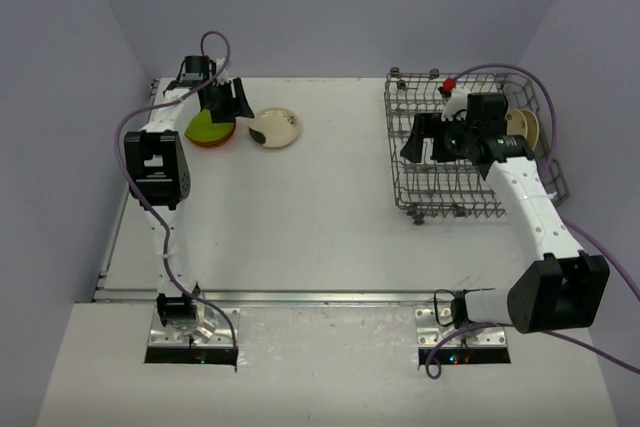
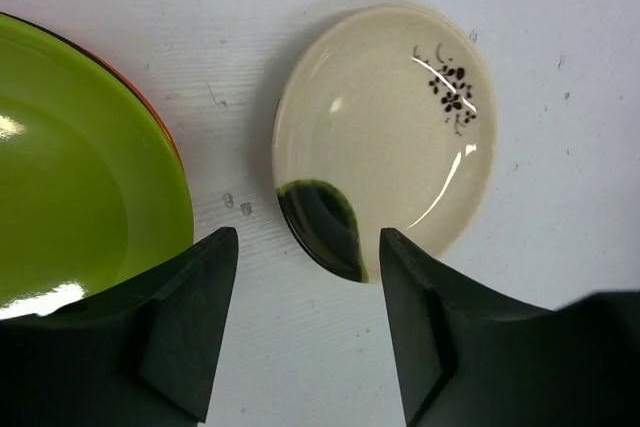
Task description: Unload the plates from the dish rack
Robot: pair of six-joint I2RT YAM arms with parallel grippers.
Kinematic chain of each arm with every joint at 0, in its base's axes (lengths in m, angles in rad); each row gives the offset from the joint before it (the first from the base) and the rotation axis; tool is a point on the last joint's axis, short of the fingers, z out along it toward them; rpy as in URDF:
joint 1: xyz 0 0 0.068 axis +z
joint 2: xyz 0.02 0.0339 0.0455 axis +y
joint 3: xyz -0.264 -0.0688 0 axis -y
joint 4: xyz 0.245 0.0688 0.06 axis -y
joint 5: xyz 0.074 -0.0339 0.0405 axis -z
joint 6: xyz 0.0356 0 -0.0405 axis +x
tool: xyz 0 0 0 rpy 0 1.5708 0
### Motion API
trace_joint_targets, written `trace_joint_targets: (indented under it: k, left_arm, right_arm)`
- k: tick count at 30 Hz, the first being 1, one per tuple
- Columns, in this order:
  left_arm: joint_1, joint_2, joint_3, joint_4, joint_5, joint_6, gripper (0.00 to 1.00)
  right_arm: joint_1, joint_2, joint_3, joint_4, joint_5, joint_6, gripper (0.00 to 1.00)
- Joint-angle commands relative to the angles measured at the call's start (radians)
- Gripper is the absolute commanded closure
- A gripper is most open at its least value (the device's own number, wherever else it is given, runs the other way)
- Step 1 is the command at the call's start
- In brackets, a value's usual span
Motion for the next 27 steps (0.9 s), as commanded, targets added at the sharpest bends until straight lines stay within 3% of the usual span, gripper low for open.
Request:
trace_joint_targets:
  k: [1,6,13,16,20,22,27]
  left_arm:
    - [-0.015,-0.050,0.015,0.020,-0.012,0.033,0.35]
    - [-0.104,-0.202,-0.080,0.061,-0.214,0.137,0.00]
    - [-0.334,-0.565,-0.428,0.307,-0.598,0.314,0.00]
    - [-0.462,-0.713,-0.588,0.411,-0.687,0.392,0.00]
    - [-0.594,-0.777,-0.693,0.471,-0.799,0.445,0.00]
    - [-0.620,-0.790,-0.713,0.492,-0.828,0.461,0.00]
    - [-0.660,-0.802,-0.756,0.526,-0.858,0.485,0.00]
  right_arm:
    - [-0.005,-0.010,0.015,0.013,0.021,-0.022,0.01]
    - [-0.017,-0.008,0.033,0.016,0.148,-0.069,0.01]
    - [-0.171,0.094,0.130,0.015,0.294,-0.173,0.02]
    - [-0.247,0.157,0.188,0.014,0.317,-0.224,0.02]
    - [-0.318,0.253,0.284,0.014,0.311,-0.291,0.04]
    - [-0.337,0.286,0.316,0.014,0.296,-0.327,0.07]
    - [-0.400,0.430,0.467,0.016,0.298,-0.424,0.27]
